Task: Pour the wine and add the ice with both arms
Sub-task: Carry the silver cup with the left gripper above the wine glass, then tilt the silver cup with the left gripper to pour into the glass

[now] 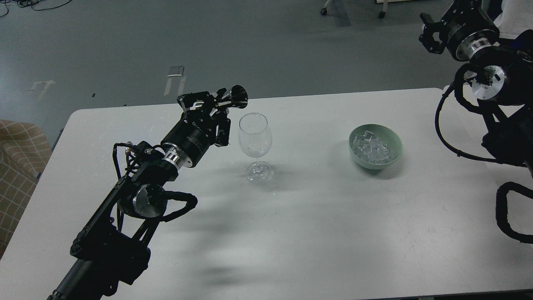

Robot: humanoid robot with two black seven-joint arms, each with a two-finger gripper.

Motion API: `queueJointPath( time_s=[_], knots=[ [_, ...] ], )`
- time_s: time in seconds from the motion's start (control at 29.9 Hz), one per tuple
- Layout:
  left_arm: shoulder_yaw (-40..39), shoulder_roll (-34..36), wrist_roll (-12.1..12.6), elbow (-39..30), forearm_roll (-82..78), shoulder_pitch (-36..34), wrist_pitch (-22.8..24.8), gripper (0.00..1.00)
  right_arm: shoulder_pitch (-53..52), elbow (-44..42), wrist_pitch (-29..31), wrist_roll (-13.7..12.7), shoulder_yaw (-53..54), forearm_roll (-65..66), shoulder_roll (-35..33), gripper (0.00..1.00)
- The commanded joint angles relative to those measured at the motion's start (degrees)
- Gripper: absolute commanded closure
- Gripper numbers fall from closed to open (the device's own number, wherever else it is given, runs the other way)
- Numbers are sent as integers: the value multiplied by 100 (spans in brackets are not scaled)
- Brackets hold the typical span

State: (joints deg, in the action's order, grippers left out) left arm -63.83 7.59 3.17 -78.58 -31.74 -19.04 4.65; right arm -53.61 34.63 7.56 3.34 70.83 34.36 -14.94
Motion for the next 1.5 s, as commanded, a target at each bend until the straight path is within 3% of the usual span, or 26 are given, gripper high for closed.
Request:
queueJointPath(
  time_s=[0.0, 0.57, 1.04, 1.27, 1.47],
  knots=[
    [37, 15, -18, 26, -201, -73, 10, 85, -9, 0, 0, 0, 1, 0, 0, 0],
    [46, 67, -62, 27, -1344, -258, 19, 85, -9, 0, 9, 0, 1, 0, 0, 0],
    [63, 568, -62, -26, -1959, -680, 36, 85, -9, 9, 17, 0, 10, 0, -9, 0],
    [150, 832, -27, -640, -1968, -636, 36, 85, -18, 9, 26, 0, 10, 0, -9, 0],
    [213, 920, -27, -712, -2275, -680, 36, 85, -9, 26, 26, 0, 19, 0, -9, 0]
  ],
)
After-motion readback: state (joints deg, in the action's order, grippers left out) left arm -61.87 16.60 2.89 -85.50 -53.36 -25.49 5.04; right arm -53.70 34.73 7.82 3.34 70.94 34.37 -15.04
